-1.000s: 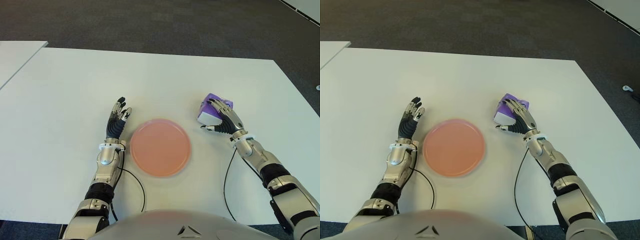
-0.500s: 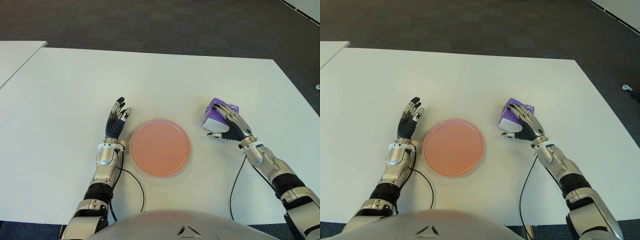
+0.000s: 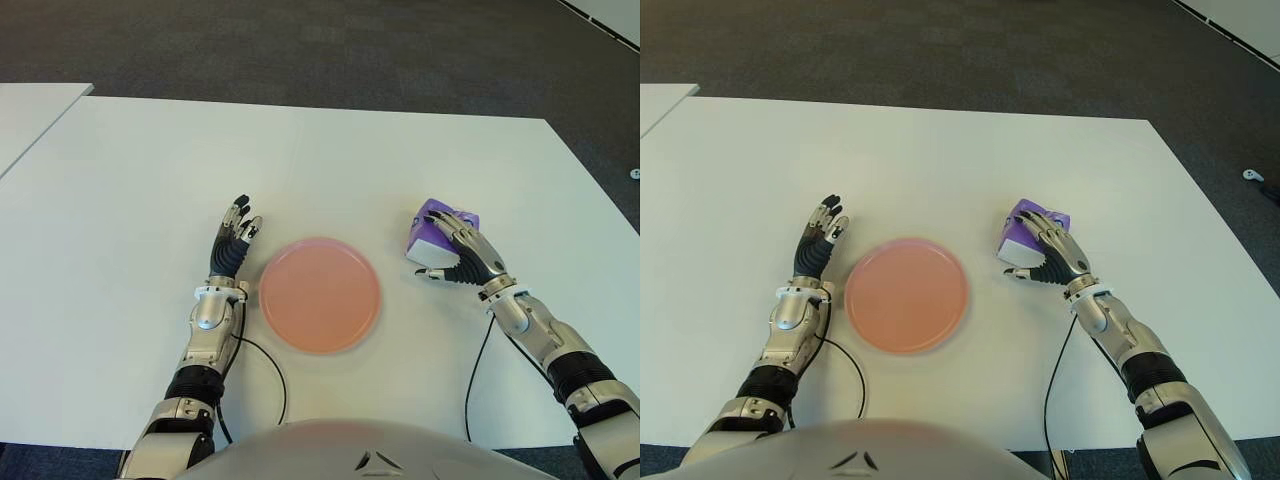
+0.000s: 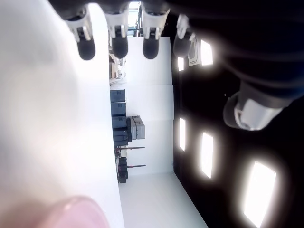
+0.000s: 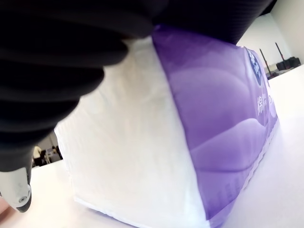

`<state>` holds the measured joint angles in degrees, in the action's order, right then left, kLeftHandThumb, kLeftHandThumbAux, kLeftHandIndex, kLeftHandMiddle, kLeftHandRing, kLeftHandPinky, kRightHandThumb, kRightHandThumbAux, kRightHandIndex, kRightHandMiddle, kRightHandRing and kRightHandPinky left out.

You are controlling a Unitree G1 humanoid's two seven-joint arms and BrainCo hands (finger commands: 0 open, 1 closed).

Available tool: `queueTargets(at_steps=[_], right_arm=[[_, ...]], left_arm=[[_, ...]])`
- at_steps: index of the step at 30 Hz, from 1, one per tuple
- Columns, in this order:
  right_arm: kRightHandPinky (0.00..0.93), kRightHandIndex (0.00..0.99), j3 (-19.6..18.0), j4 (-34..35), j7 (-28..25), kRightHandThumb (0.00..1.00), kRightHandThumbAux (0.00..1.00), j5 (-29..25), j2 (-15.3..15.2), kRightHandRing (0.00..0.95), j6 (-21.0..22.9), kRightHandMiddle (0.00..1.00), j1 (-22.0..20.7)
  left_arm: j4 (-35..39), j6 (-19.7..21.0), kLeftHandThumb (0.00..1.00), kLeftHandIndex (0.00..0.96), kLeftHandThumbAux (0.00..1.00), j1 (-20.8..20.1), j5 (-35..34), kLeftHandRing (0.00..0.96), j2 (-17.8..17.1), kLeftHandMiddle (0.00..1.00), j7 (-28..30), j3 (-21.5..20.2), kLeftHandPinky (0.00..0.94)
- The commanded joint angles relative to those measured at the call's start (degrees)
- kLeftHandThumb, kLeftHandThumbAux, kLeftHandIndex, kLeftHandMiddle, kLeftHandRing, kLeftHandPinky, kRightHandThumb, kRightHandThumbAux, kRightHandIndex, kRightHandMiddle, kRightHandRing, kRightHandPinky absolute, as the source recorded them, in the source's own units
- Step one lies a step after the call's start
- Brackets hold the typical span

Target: Put the tissue paper into the plate.

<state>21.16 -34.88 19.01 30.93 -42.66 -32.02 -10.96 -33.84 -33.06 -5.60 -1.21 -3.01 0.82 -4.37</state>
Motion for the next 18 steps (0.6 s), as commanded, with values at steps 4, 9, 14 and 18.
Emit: queueTargets(at_steps=[4, 9, 14, 18], right_arm=[[0.0, 0.0, 3.8, -4.01, -8.77, 0.118, 0.554, 1.96, 2.16, 0.0, 4.05, 0.0, 7.18], [0.0, 0.0, 3.84, -4.04, -8.73, 0.118, 0.554, 1.99, 2.22, 0.0, 4.1, 0.0, 7.17], [0.0, 0.0, 3.84, -3.92, -8.69, 0.118, 0.554, 2.0, 2.2, 0.0, 4.13, 0.0, 7.28], [0.0, 0.0, -5.6, 16.72, 3.33, 0.057, 0.554, 9.76, -5.28, 0.0, 4.22, 0.0, 2.32]], left_arm=[[-3.48, 2.26, 0.0, 0.0, 0.467, 1.4, -0.4, 0.0, -0.3, 0.0, 1.45, -0.04, 0.0], [-3.68, 2.32, 0.0, 0.0, 0.461, 1.1, -0.17, 0.0, -0.1, 0.0, 0.97, -0.12, 0.0], [-3.19, 2.66, 0.0, 0.0, 0.458, 1.26, 0.14, 0.0, 0.1, 0.0, 0.3, -0.15, 0.0], [-2.76, 3.06, 0.0, 0.0, 0.46, 1.42, 0.31, 0.0, 0.2, 0.0, -0.08, -0.18, 0.0]])
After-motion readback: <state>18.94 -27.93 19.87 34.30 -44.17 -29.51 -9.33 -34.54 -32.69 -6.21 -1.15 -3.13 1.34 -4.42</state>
